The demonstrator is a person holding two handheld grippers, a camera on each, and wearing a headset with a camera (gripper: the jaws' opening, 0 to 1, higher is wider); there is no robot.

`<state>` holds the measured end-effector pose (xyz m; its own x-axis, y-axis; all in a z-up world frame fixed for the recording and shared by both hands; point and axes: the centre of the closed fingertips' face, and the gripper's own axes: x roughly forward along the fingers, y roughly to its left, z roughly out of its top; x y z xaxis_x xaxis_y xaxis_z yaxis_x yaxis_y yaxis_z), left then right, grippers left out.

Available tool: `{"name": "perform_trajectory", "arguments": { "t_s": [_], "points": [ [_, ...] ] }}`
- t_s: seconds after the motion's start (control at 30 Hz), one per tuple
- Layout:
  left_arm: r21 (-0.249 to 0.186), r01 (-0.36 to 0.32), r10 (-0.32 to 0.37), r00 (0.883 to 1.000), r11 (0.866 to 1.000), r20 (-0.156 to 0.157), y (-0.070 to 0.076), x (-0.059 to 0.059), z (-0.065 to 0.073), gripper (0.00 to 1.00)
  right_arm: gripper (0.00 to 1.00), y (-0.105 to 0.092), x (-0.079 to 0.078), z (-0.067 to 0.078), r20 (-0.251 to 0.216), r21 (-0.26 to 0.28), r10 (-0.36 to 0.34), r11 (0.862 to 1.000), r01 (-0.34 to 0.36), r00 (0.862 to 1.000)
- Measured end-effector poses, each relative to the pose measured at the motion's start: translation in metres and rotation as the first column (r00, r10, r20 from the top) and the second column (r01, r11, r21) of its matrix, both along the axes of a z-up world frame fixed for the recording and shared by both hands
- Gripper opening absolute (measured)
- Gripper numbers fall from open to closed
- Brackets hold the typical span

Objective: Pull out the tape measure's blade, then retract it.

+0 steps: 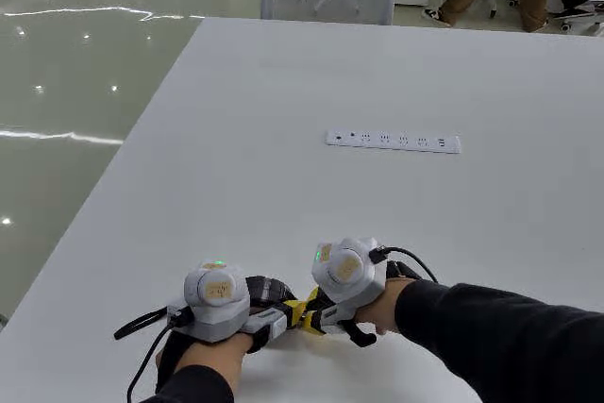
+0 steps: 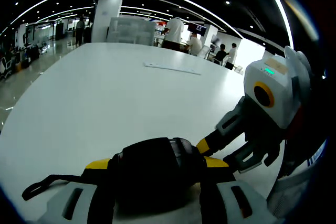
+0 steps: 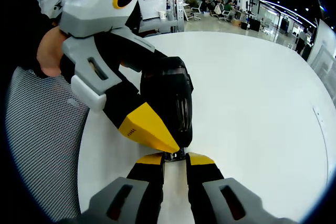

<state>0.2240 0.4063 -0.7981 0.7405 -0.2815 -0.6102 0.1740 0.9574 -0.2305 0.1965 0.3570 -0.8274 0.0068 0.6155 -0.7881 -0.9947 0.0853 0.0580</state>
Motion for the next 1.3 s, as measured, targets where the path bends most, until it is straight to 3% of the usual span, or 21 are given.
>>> {"name": "perform_trajectory", "arguments": {
  "t_s": [1.03, 1.3],
  "points": [
    [0.006, 0.014, -0.014, 1.000, 1.000, 0.010, -0.0009, -0.0005, 0.0003, 0.64, 0.14, 0.0026, -0.0020, 0.0009, -0.006, 0.023, -0.009, 1.000, 0.010, 1.000],
    [-0.020, 0.029, -0.030, 0.999, 0.999, -0.017, 0.0005, -0.0009, -0.0003, 0.67, 0.19, -0.0073, -0.0003, 0.0011, 0.011, 0.005, -0.033, 0.999, 0.033, 0.999]
  ]
}}
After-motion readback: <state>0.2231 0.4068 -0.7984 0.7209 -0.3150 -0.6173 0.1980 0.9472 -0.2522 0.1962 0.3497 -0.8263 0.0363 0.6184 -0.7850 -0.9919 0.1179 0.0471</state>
